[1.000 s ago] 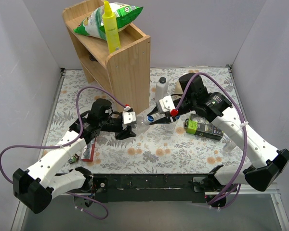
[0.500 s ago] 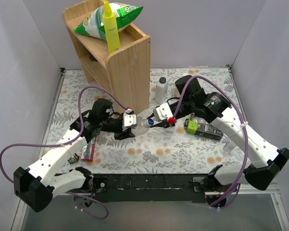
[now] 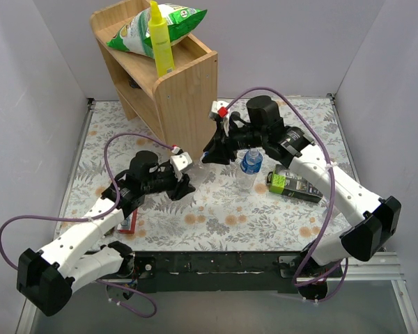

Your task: Screw on the bottle caps

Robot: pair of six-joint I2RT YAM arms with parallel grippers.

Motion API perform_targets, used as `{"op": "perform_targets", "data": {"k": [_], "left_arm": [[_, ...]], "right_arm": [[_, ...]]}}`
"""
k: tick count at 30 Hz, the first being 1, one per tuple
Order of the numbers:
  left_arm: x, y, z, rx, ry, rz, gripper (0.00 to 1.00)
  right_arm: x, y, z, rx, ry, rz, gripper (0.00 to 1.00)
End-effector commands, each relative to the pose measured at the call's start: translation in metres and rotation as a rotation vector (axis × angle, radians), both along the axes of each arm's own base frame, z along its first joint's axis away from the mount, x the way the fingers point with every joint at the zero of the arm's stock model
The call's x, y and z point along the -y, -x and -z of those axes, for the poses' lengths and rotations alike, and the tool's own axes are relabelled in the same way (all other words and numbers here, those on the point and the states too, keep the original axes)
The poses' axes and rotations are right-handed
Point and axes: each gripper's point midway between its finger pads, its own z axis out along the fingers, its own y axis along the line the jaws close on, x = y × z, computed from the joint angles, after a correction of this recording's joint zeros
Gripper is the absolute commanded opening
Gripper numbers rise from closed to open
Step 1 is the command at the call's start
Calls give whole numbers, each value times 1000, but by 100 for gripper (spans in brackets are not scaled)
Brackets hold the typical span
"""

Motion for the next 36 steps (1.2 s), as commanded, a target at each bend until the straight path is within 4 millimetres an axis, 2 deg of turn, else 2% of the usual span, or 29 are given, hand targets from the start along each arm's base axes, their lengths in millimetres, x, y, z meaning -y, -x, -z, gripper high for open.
{"op": "perform_targets", "data": {"k": [1, 2, 3, 4, 5, 7, 9, 10, 11, 12, 13, 14, 15, 17, 27, 36], "left_arm": [[12, -19, -33, 50, 89, -55, 0], [10, -14, -25, 49, 49, -19, 0], [13, 0, -19, 25, 41, 61, 0], [9, 15, -6, -31, 2, 114, 0], [8, 25, -2, -40, -13, 166, 0], [3, 45, 8, -49, -56, 276, 0], [0, 52, 12, -11, -85, 339, 0], [-4, 62, 18, -30, -103, 383, 0], [-5, 65, 21, -28, -116, 407, 0], [-8, 68, 25, -12, -137, 441, 0], [-8, 69, 25, -7, -141, 458, 0], [-9, 71, 27, -8, -149, 471, 0], [-10, 73, 29, -16, -158, 487, 0], [-10, 74, 29, 12, -168, 524, 0], [-9, 72, 25, 33, -179, 565, 0], [-1, 67, 16, 17, -152, 564, 0]], "right_arm": [[-10, -3, -19, -159, -76, 26, 15], [-4, 1, -25, -164, -74, -3, 26], [3, -5, -34, -80, -82, -35, 34], [8, -7, -59, -15, -109, -43, 45], [16, -4, -58, -23, -81, -53, 52], [28, 1, -75, 105, -85, -112, 61], [42, 26, -64, 124, -36, -213, 62], [46, 30, -58, 239, -25, -275, 62], [49, 34, -49, 275, -1, -306, 62], [58, 53, -36, 258, 48, -354, 62], [60, 55, -28, 388, 63, -428, 62], [64, 59, -13, 404, 111, -454, 62], [66, 68, -8, 437, 126, -490, 62], [68, 70, 4, 502, 157, -526, 62], [57, 97, 22, 586, 178, -700, 62], [50, 104, 32, 626, 178, -771, 62]]}}
